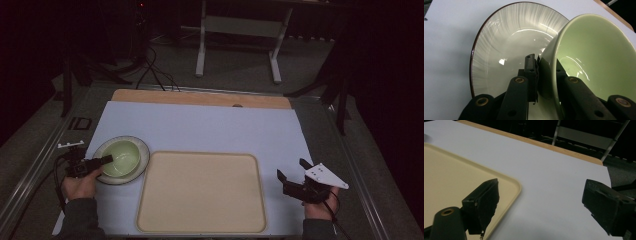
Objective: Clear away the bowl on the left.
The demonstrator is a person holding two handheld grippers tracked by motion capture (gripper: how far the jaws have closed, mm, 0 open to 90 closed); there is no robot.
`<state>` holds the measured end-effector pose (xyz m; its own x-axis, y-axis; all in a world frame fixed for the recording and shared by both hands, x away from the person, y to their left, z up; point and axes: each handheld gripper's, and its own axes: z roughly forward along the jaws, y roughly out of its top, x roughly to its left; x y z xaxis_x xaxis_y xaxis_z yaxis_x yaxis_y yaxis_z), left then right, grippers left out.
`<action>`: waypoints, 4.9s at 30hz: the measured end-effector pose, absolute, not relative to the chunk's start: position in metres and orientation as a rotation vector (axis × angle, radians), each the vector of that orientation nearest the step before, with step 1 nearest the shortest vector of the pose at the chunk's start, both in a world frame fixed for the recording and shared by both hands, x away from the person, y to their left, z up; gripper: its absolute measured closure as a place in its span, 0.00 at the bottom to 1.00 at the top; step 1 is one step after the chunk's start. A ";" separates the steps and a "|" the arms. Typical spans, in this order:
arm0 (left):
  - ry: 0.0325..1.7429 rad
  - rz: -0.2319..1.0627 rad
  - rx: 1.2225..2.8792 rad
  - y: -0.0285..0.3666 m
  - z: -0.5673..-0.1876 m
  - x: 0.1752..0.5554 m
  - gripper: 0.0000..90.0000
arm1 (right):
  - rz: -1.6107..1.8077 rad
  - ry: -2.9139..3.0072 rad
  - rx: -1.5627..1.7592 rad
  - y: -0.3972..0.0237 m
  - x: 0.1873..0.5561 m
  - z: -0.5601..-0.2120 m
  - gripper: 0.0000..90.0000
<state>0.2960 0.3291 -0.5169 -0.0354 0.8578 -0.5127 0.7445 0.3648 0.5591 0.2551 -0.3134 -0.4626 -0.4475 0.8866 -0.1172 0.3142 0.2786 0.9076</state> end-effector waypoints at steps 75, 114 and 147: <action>1.562 0.313 1.336 0.304 -0.473 0.275 0.89 | 1.156 1.894 1.082 -0.316 0.254 -0.461 0.15; 1.479 0.277 1.394 0.278 -0.463 0.276 0.89 | 1.158 1.891 1.082 -0.316 0.254 -0.461 0.15; 1.429 0.250 1.436 0.251 -0.461 0.277 0.89 | 1.160 1.885 1.081 -0.317 0.253 -0.461 0.16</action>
<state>0.2773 0.2508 -0.4613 0.2658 0.8249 -0.4990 0.6064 0.2593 0.7517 0.2532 -0.3174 -0.4605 -0.4364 0.8927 -0.1126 0.3016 0.2631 0.9164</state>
